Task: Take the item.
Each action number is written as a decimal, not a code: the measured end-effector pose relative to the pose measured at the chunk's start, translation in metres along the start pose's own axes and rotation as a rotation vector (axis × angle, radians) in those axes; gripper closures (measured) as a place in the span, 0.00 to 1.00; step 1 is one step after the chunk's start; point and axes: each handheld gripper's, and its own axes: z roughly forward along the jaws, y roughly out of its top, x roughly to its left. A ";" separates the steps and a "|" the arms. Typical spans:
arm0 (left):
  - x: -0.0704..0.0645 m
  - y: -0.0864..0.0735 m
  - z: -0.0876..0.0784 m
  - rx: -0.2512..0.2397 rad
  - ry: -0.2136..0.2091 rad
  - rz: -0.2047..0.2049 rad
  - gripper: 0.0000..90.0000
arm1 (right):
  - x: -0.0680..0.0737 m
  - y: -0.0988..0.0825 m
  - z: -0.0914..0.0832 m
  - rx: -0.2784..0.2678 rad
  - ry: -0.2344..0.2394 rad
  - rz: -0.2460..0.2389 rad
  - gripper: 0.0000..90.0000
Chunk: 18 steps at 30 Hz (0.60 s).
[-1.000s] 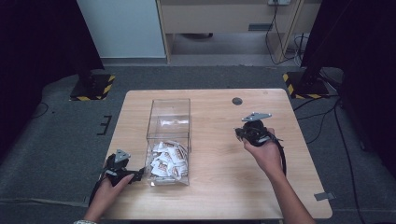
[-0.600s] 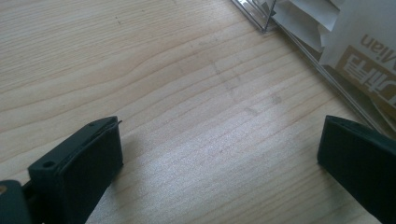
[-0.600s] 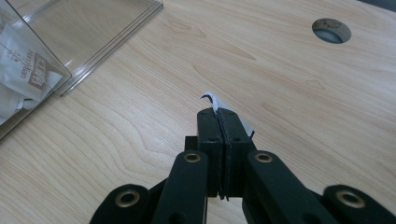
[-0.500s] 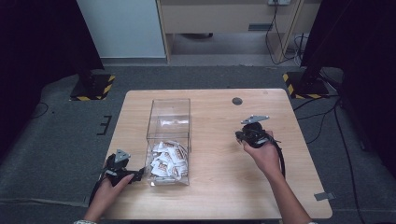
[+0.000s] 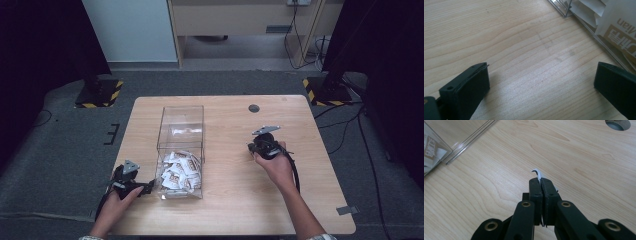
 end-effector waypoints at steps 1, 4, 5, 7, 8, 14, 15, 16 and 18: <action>0.000 0.000 0.000 0.000 0.000 0.000 0.00 | 0.000 0.000 0.002 0.003 -0.001 0.003 0.97; 0.000 0.000 0.000 0.000 0.000 0.000 0.00 | 0.000 0.001 0.006 0.013 -0.006 0.008 0.91; 0.000 0.000 0.000 0.000 0.000 0.000 0.00 | 0.000 0.001 0.007 0.012 -0.010 0.012 0.87; 0.000 0.000 0.000 0.000 0.000 0.000 0.00 | 0.001 0.001 0.006 0.006 -0.013 0.013 0.83; 0.000 0.000 0.000 0.000 0.000 0.000 0.00 | 0.001 0.001 0.006 0.003 -0.011 0.016 0.81; 0.000 0.000 0.000 0.000 0.000 0.000 0.00 | 0.001 0.001 0.000 -0.018 0.000 0.024 0.69; 0.000 0.000 0.000 0.000 0.000 0.000 0.00 | 0.002 0.001 -0.001 -0.017 0.000 0.028 0.67; 0.000 0.000 0.000 0.000 0.000 0.000 0.00 | 0.002 0.002 -0.001 -0.018 -0.002 0.031 0.65; 0.000 0.000 0.000 0.000 0.000 0.000 0.00 | 0.003 0.002 -0.003 -0.028 0.005 0.038 0.61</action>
